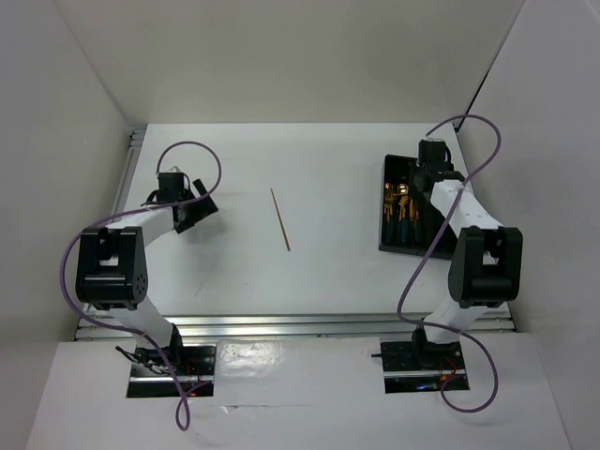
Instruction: Sort the eating utensils into containers
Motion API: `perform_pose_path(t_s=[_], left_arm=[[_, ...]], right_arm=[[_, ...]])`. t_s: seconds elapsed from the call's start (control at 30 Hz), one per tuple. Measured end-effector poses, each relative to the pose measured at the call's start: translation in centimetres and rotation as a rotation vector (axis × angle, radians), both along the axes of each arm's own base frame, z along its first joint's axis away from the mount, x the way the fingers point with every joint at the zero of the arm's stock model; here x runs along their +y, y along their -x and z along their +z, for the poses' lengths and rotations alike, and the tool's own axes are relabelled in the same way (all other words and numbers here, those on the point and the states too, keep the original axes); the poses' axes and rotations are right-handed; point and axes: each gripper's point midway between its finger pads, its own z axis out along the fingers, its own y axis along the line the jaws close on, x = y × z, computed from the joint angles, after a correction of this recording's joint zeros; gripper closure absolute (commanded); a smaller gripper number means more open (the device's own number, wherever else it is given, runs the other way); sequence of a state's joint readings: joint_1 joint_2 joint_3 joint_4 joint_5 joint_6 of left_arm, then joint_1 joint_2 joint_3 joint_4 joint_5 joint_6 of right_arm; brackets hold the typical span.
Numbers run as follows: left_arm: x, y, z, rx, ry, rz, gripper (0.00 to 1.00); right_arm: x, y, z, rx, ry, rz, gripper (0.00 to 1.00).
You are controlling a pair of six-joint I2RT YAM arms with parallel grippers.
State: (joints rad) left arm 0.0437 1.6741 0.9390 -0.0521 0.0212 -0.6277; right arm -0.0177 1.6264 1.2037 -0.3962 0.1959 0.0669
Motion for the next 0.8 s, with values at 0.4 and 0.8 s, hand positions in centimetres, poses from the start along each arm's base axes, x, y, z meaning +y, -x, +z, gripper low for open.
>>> perform_pose_path(t_s=[0.4, 0.8], left_arm=[[1.6, -0.2, -0.1, 0.010, -0.079, 0.040, 0.01], [1.6, -0.2, 0.0, 0.007, -0.081, 0.041, 0.01]], right_arm=[[-4.8, 1.6, -6.0, 0.189, 0.070, -0.083, 0.92], [-5.5, 1.9, -5.9, 0.204, 0.114, -0.074, 0.87]])
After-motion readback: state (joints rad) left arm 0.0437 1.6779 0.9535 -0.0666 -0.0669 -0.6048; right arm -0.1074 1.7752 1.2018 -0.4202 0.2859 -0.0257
